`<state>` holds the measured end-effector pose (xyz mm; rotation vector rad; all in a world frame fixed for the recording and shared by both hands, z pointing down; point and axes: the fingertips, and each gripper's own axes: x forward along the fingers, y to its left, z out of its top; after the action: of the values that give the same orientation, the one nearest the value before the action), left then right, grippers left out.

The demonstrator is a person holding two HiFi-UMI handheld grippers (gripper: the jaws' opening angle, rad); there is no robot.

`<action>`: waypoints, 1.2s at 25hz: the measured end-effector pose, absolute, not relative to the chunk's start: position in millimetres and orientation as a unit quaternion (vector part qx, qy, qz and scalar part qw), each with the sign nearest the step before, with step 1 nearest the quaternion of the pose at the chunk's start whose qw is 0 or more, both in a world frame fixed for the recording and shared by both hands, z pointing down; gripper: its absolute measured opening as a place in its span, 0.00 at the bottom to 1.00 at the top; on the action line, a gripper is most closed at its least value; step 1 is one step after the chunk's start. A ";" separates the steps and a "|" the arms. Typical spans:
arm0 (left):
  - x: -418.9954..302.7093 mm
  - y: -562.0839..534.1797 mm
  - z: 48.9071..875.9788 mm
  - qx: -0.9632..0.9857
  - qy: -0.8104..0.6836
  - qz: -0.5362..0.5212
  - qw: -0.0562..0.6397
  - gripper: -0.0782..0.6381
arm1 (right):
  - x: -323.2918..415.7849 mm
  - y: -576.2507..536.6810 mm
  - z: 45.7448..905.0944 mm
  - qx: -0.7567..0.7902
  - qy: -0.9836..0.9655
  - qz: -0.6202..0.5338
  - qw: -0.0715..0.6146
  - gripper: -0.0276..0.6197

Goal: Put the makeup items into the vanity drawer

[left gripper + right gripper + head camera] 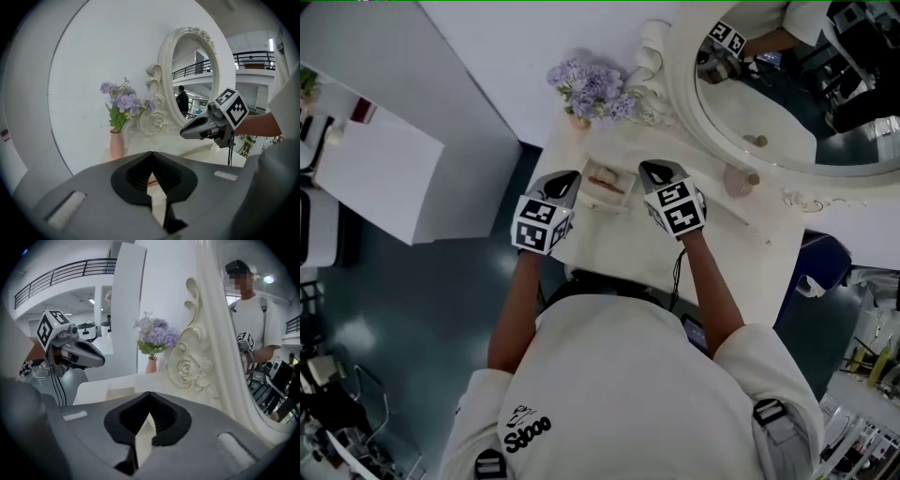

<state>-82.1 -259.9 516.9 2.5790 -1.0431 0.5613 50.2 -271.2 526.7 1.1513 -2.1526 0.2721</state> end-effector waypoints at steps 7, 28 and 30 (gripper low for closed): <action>-41.9 -261.1 458.0 0.920 -0.343 0.171 0.086 0.14 | 118.8 -242.7 440.6 0.539 -0.800 0.048 0.261 0.05; 73.1 -190.2 305.8 0.964 -0.235 0.088 -0.086 0.14 | 207.7 -142.6 277.1 0.647 -0.740 -0.088 0.161 0.05; 73.4 -187.9 302.4 0.964 -0.235 0.084 -0.087 0.14 | 207.2 -140.7 276.8 0.647 -0.741 -0.088 0.161 0.05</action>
<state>73.4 -187.9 302.4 3.2102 -0.7823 0.2808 207.2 -140.7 276.8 1.8465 -2.1149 -0.2517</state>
